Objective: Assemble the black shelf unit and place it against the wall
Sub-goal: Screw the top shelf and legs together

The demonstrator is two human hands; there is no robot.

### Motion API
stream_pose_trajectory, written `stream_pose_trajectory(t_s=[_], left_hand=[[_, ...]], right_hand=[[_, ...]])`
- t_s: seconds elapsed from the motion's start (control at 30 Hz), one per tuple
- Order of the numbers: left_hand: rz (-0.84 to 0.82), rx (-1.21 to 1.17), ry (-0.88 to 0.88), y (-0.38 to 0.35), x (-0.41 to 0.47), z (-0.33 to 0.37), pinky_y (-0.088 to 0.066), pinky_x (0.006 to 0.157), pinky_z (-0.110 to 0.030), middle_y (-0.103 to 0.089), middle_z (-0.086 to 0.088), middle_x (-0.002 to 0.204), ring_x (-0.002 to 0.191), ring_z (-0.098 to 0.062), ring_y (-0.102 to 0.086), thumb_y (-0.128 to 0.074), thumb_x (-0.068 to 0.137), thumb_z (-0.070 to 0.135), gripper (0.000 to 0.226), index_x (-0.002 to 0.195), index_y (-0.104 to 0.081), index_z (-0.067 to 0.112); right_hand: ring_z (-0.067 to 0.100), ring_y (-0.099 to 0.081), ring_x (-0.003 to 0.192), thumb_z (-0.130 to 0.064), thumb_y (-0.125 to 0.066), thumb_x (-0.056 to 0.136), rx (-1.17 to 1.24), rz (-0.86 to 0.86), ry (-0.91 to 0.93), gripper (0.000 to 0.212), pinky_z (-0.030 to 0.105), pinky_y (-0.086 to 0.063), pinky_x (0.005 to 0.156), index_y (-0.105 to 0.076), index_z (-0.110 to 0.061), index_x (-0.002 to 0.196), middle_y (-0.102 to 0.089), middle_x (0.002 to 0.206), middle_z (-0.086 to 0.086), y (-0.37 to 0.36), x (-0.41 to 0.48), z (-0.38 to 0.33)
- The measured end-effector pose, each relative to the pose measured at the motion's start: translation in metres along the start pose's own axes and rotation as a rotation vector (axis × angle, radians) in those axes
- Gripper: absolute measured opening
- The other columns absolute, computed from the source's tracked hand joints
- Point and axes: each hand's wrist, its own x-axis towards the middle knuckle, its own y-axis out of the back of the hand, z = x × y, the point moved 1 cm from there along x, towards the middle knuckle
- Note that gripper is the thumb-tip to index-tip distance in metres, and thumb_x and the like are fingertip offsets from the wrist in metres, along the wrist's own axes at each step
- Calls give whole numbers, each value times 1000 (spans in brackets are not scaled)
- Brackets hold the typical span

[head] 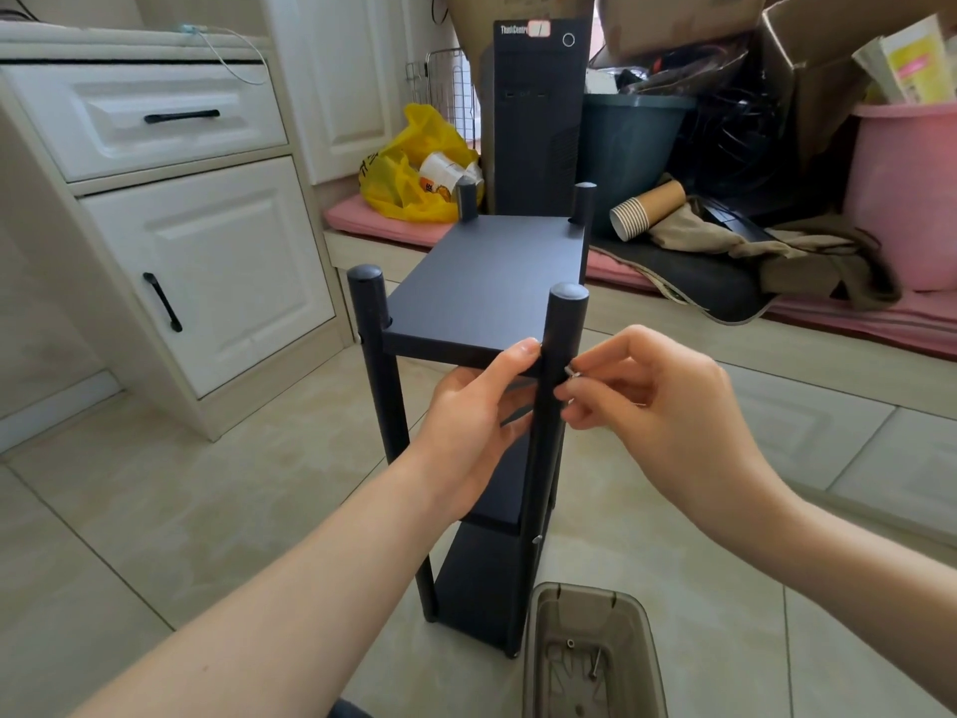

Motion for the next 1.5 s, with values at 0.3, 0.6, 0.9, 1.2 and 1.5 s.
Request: stream_pose_trajectory(t_s=[0.3, 0.6, 0.9, 1.2, 1.5], left_hand=[[9, -18, 3, -2, -1, 2, -49, 105, -45, -73, -14, 116, 111, -26, -70, -58, 96, 38, 43, 125, -67, 7], [9, -9, -10, -4, -2, 1, -50, 103, -43, -73, -12, 119, 112, -25, -69, -59, 92, 41, 46, 125, -67, 11], [22, -30, -7, -3, -1, -1, -54, 87, -30, -74, -7, 116, 109, -20, -71, -61, 90, 41, 42, 121, -69, 13], [50, -33, -22, -4, -3, 0, -49, 101, -44, -73, -12, 118, 110, -26, -71, -58, 92, 44, 50, 125, -66, 8], [56, -56, -21, -8, -4, 0, -50, 98, -40, -74, -8, 107, 102, -22, -71, -60, 88, 46, 49, 120, -67, 9]], right_hand=[[17, -69, 58, -7, -73, 86, 141, -6, -124, 11, 23, -57, 59, -67, -11, 78, -73, 69, 5, 0, 5, -1], [12, -64, 55, -20, -64, 95, 245, -81, -291, 18, 20, -51, 53, -68, -5, 86, -74, 71, 9, 0, 6, 1], [3, -65, 64, -40, -78, 77, -30, -46, -196, 25, 13, -48, 56, -63, -29, 94, -70, 80, -14, 10, 17, 6], [16, -73, 73, -16, -76, 85, 67, -62, -45, 21, 33, -60, 76, -59, -23, 95, -74, 78, -1, 5, 15, 7], [15, -73, 78, -6, -76, 82, 110, -126, -41, 12, 27, -59, 77, -71, -16, 86, -75, 83, 0, 10, 15, 9]])
